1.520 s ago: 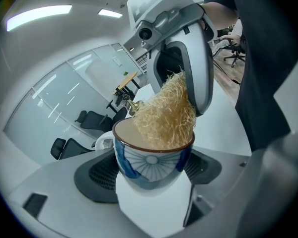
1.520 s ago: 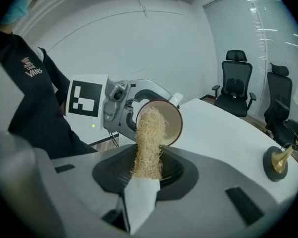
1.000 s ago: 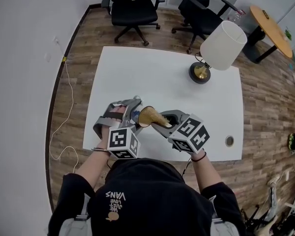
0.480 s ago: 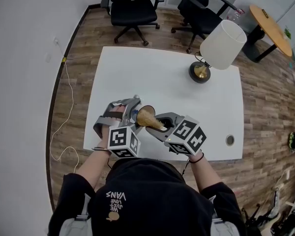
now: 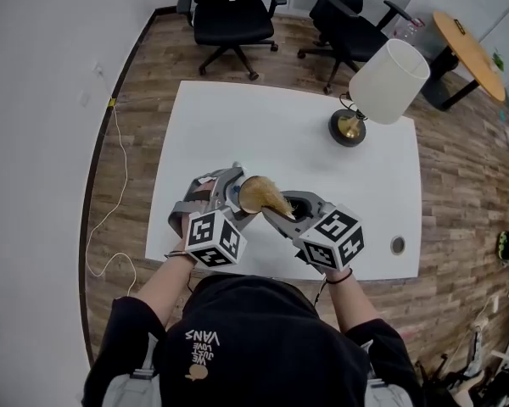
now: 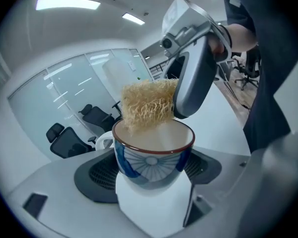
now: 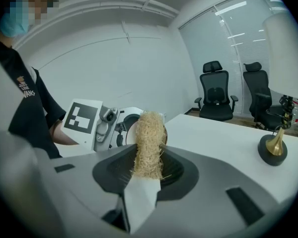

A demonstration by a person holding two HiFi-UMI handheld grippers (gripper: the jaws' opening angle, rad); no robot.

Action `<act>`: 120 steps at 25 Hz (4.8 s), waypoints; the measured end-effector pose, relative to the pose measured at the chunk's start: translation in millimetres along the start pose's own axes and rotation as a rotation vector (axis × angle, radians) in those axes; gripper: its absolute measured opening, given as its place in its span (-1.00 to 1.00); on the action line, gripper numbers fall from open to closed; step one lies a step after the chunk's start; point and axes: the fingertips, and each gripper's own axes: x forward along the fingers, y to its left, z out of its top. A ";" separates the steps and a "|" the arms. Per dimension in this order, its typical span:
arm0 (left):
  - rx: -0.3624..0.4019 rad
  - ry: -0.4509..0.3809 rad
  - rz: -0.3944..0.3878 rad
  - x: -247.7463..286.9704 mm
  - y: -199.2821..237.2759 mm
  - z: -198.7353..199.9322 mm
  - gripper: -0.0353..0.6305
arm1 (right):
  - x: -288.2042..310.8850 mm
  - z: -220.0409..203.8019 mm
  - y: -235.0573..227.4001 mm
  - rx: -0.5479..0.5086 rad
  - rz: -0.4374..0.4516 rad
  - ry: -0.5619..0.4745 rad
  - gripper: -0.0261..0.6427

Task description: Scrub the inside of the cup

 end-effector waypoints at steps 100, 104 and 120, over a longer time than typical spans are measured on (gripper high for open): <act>-0.616 -0.474 0.230 -77.2 42.8 26.1 -0.71 | -29.4 19.2 -6.5 0.029 -0.155 -0.264 -0.58; -0.642 -0.461 0.243 -85.8 38.6 25.4 -0.78 | -29.1 21.0 -0.7 0.021 -0.151 -0.270 -0.58; -0.657 -0.449 0.267 -110.3 29.7 28.1 -0.86 | -33.0 15.0 11.4 -0.009 -0.144 -0.256 -0.58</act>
